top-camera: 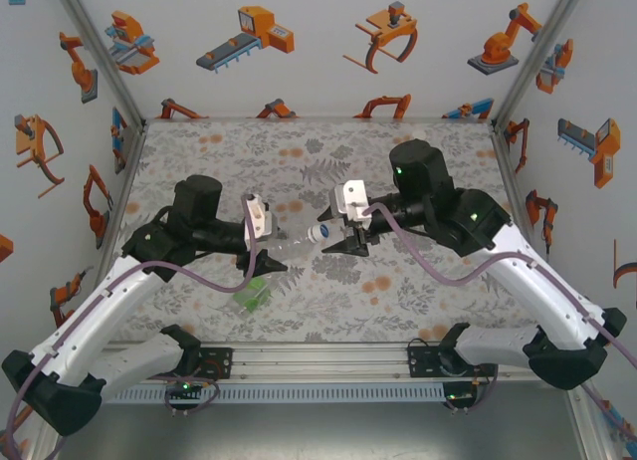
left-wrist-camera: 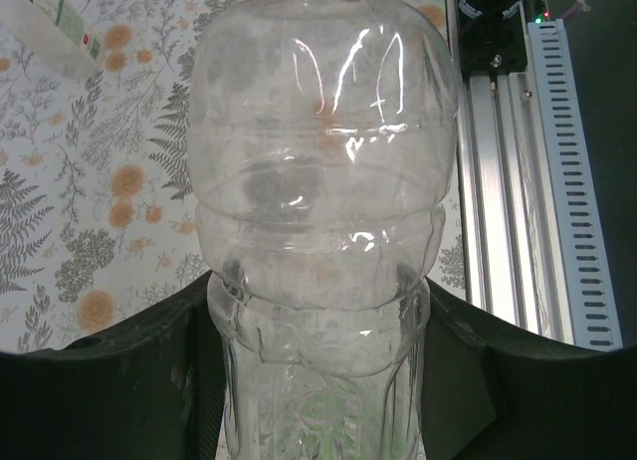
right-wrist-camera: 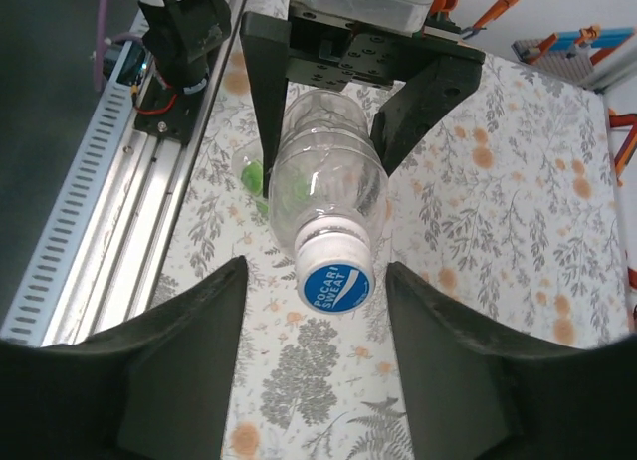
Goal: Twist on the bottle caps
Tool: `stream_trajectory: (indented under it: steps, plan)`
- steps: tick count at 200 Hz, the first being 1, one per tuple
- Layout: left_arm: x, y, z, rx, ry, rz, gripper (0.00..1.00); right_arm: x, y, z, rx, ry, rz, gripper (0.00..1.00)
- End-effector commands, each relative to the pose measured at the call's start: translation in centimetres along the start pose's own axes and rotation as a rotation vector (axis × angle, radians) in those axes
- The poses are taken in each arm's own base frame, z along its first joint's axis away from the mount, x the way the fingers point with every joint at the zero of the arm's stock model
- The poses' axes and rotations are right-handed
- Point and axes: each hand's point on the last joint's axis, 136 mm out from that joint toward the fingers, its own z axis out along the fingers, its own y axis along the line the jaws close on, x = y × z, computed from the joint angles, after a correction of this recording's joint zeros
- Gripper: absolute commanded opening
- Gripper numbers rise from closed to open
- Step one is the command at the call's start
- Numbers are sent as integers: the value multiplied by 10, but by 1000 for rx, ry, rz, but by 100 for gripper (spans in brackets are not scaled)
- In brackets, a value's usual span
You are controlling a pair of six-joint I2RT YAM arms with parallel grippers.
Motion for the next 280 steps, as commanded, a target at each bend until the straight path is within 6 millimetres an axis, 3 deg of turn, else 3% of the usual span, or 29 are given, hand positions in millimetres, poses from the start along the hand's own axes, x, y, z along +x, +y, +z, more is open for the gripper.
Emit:
stream_trajectory:
  steps: [1,60,79,102,123,150,175,191,218,235,259,275,280]
  plan:
    - [-13,-7,-4,20,-45,26,0,-9,4,0,-34,-45,-92,47]
    - [-14,-7,-4,22,-49,33,0,-3,3,2,-28,-18,-53,27]
    - [-14,-6,-4,20,-48,32,0,-1,-1,3,-13,-10,33,19]
    - [-13,-2,-3,1,-35,19,0,7,-12,8,33,8,294,8]
    - [-10,2,-1,-11,-29,15,0,24,-31,13,149,13,666,0]
    - [-8,7,0,-32,-24,15,0,50,-42,16,271,2,1195,0]
    - [-8,10,1,-47,-23,24,0,51,-46,25,232,-137,1631,0]
    - [-8,11,2,-47,-23,26,0,50,-48,26,200,-238,1817,0]
    - [-9,12,3,-44,-27,27,0,87,-36,20,340,-193,2136,0]
    - [-8,12,4,-41,-25,25,0,99,-26,22,360,-112,2188,0]
    - [-8,11,4,-38,-26,26,0,91,-33,18,376,-117,2090,0]
    - [-8,10,3,-37,-25,28,0,74,-44,7,391,-119,1920,23]
    - [-7,10,3,-36,-24,29,0,65,-48,3,386,-121,1839,35]
